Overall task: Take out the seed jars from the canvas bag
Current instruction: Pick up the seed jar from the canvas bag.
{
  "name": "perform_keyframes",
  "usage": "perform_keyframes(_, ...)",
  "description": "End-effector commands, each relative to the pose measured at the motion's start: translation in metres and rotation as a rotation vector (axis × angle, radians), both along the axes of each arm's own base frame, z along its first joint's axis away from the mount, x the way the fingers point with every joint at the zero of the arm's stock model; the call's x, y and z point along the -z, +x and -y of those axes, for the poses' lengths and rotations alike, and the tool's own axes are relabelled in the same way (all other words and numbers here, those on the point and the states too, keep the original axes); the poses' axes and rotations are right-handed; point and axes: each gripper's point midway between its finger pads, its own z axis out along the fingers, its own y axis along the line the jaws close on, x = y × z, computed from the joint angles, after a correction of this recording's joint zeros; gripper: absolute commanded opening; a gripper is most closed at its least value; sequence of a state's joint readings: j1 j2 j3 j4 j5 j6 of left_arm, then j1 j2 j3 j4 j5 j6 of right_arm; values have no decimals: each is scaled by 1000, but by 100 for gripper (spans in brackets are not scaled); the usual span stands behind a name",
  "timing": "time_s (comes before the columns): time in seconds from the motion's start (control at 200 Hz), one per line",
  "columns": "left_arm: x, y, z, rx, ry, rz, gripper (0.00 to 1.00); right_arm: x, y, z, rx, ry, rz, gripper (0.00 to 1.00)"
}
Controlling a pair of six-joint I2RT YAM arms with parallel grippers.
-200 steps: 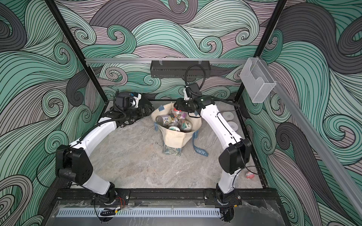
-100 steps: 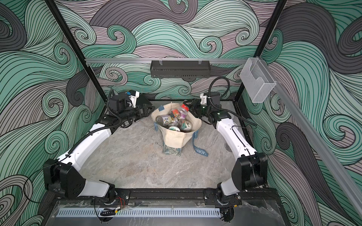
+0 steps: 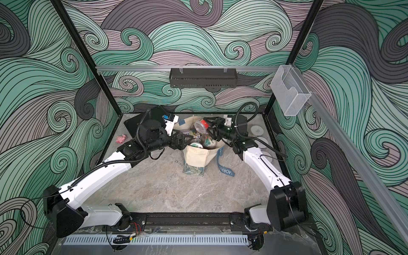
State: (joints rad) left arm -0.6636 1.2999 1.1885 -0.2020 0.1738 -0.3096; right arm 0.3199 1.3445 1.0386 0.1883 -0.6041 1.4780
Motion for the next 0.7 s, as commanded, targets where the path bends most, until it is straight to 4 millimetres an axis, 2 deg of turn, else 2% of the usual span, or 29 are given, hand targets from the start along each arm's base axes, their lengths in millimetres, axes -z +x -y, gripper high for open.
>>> perform_keyframes(0.0,-24,-3,0,-16,-40,28,99,-21,-14,-6,-9,50,44,56)
perform_keyframes(0.29,-43,-11,14,17,-99,65,99,-27,-31,-18,-28,42,48,56)
perform_keyframes(0.61,-51,-8,19,-79,9,192,99,-19,-42,-34,-32,53,2,56)
perform_keyframes(0.695,-50,-4,15,-135,50,205,98,-20,-44,-36,-36,60,-4,56)
